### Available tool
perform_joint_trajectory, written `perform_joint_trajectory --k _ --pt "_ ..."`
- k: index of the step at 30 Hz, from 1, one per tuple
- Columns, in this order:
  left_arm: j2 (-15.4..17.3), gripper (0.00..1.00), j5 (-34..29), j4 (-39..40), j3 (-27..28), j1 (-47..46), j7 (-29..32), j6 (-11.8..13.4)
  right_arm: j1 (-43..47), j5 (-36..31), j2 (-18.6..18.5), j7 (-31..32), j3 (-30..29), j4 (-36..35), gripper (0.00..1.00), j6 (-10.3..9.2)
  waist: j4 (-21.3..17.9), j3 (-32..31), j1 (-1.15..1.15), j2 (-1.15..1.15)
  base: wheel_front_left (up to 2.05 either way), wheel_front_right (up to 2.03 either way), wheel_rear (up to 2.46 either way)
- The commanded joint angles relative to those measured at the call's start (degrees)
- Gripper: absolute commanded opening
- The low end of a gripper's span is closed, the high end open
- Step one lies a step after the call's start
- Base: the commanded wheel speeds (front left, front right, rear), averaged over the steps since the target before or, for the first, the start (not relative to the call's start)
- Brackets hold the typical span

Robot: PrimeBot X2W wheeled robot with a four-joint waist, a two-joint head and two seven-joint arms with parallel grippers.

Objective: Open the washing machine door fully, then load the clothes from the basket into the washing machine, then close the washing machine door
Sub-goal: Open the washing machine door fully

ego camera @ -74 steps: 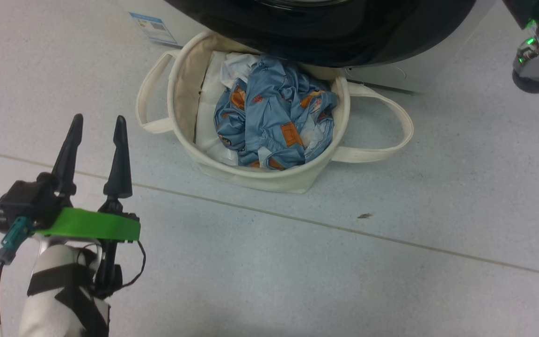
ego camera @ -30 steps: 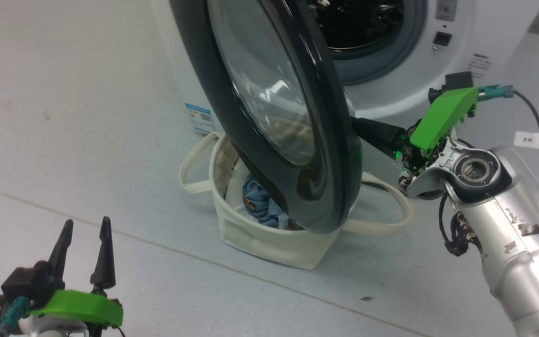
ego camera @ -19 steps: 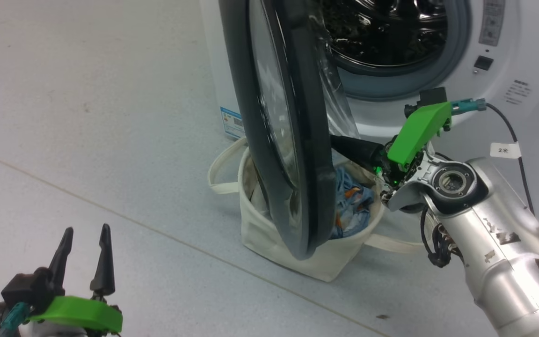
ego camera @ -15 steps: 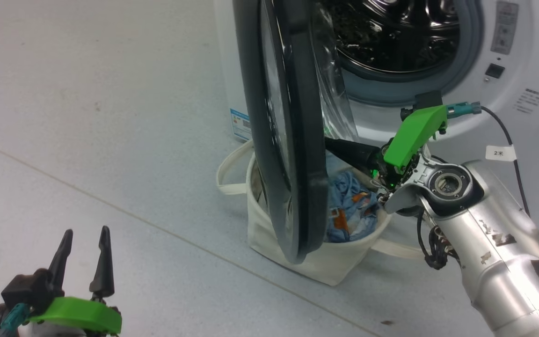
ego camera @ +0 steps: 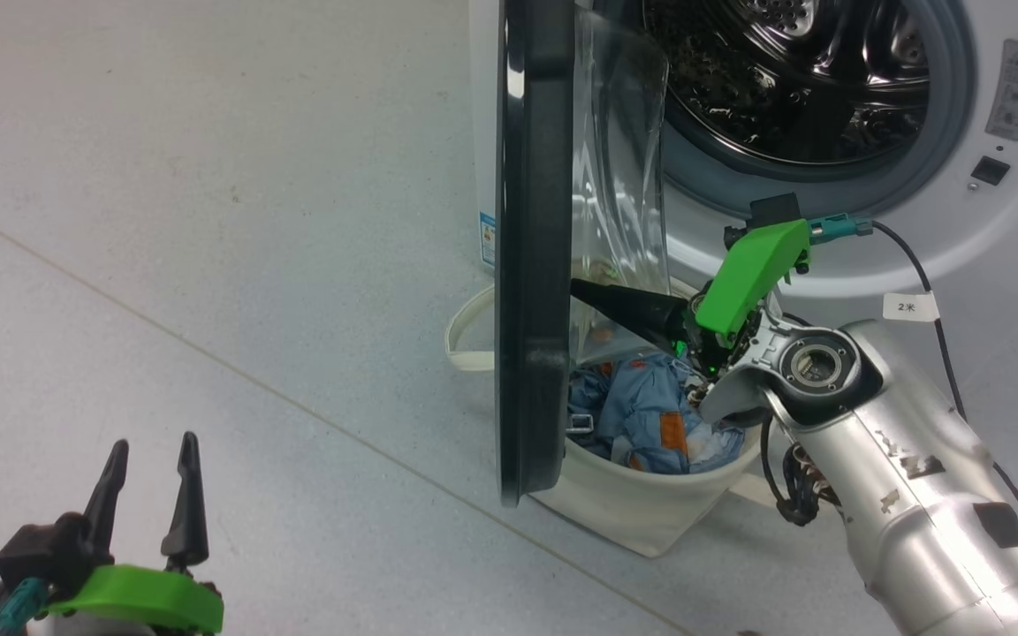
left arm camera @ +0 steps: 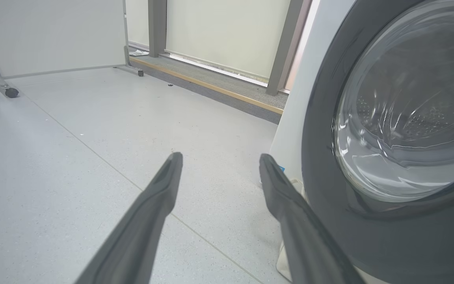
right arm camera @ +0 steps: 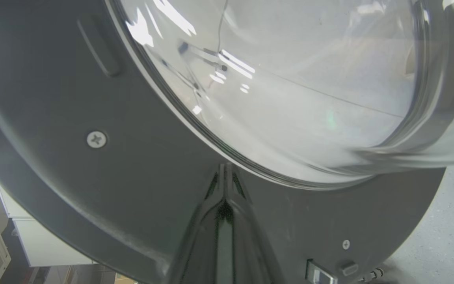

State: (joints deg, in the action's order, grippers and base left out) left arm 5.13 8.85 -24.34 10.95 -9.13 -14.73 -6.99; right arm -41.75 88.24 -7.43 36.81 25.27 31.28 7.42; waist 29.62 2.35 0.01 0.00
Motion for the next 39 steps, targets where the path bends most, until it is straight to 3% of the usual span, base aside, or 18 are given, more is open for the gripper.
perform_joint_trajectory --k 1,39 --pt "1.08 1.0 0.5 1.98 2.14 -0.73 -0.27 0.49 -1.75 -0.12 1.35 0.19 0.4 -1.72 0.0 0.07 -0.04 -0.2 -0.01 0.0 0.0 0.0 0.0" --pt "3.47 1.0 0.28 -0.41 0.92 -1.14 -0.27 0.75 3.83 0.55 2.64 -1.47 1.62 -3.55 0.0 0.07 -0.82 -4.12 -0.01 0.0 0.0 0.0 0.0"
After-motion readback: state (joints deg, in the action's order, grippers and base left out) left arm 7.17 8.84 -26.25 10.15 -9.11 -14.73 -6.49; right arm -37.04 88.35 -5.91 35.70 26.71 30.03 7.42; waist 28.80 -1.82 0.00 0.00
